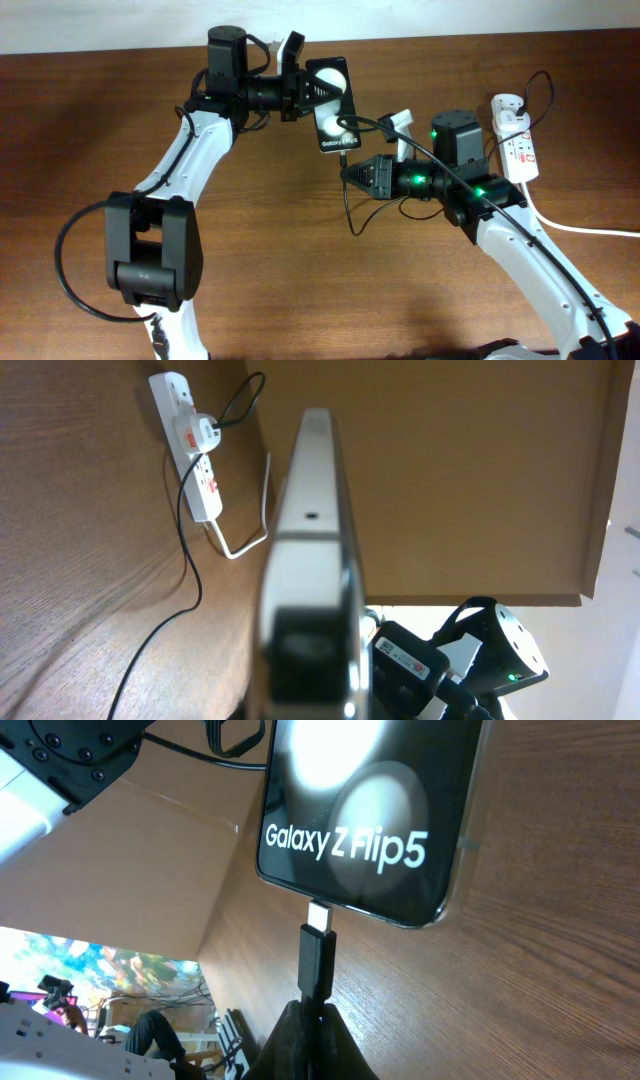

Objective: Plug charger to phone and switch on socket

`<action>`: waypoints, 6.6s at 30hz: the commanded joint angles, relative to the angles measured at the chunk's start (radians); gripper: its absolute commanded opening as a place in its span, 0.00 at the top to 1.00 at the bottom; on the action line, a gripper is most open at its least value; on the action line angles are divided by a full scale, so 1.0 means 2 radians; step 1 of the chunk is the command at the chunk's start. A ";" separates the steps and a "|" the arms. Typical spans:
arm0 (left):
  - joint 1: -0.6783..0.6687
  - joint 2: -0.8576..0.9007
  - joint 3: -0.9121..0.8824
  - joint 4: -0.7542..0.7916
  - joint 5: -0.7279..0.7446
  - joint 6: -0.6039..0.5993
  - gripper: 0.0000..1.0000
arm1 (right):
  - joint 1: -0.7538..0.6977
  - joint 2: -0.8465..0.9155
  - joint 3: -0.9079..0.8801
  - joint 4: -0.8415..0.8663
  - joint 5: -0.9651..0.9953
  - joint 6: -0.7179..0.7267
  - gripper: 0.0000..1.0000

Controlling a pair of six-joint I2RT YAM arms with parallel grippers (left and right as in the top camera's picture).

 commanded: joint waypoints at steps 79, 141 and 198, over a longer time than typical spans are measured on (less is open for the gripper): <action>-0.001 0.002 0.006 0.005 0.023 0.006 1.00 | -0.014 0.002 -0.002 -0.002 0.002 -0.007 0.96; -0.019 0.002 0.006 0.005 0.054 0.035 1.00 | -0.028 0.014 -0.002 0.092 0.004 0.036 0.96; 0.004 0.109 0.006 -0.369 -0.278 0.278 0.96 | -0.027 0.014 -0.002 -0.076 0.069 -0.013 0.06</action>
